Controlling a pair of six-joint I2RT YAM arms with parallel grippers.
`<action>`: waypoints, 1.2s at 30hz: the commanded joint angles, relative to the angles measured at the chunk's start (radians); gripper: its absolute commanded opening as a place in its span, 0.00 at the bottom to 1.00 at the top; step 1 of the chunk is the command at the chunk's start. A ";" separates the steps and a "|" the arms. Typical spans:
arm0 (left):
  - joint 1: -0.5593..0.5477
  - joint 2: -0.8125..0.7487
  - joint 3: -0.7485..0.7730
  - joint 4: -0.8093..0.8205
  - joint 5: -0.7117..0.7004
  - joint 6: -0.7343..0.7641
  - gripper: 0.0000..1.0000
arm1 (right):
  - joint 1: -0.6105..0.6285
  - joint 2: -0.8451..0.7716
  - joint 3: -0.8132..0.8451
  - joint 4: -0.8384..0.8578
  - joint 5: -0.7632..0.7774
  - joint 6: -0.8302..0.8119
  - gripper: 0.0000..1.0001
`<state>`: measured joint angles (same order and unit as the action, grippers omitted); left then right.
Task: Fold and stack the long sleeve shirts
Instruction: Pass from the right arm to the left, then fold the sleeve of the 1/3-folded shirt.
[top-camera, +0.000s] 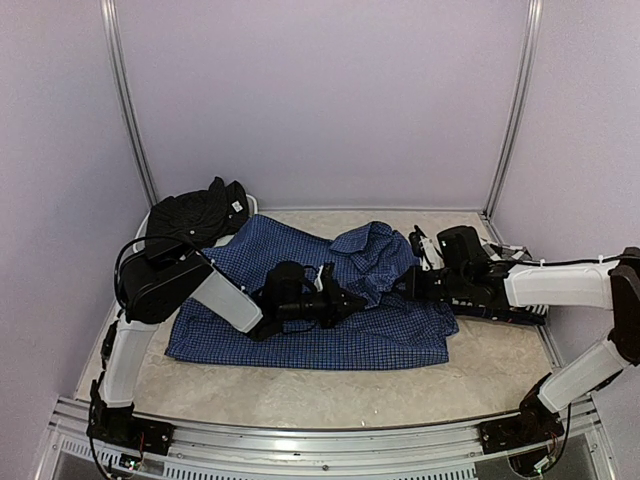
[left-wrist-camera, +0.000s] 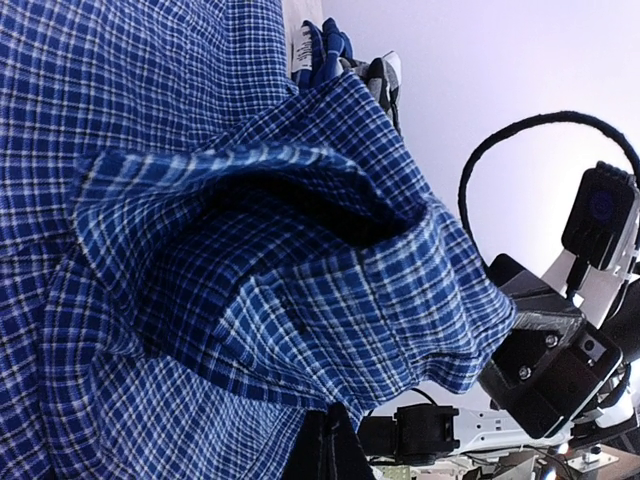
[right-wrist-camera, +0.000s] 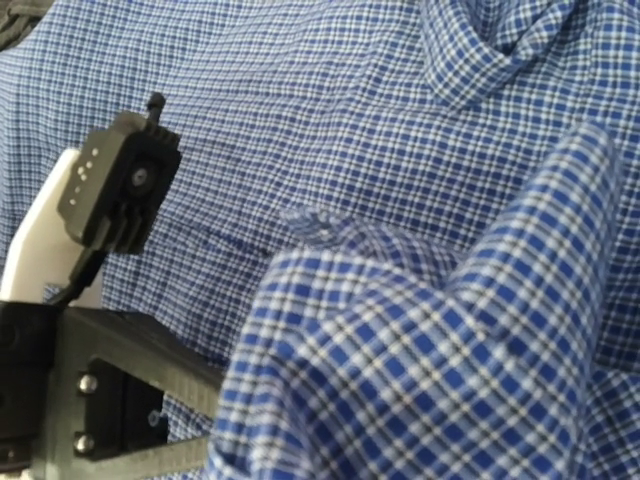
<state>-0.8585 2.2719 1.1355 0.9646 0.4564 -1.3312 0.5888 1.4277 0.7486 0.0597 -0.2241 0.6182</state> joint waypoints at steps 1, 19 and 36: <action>0.022 -0.049 -0.041 -0.006 0.016 0.084 0.00 | 0.006 -0.037 -0.024 -0.021 0.012 -0.032 0.00; 0.143 -0.414 0.025 -0.540 -0.030 0.537 0.00 | 0.067 -0.076 -0.068 -0.111 0.009 -0.144 0.62; 0.243 -0.686 0.152 -0.888 -0.176 0.872 0.00 | 0.071 -0.201 -0.036 -0.207 0.174 -0.152 0.76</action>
<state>-0.6411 1.6363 1.2541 0.1677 0.3229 -0.5583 0.6525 1.2537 0.6781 -0.1043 -0.1322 0.4751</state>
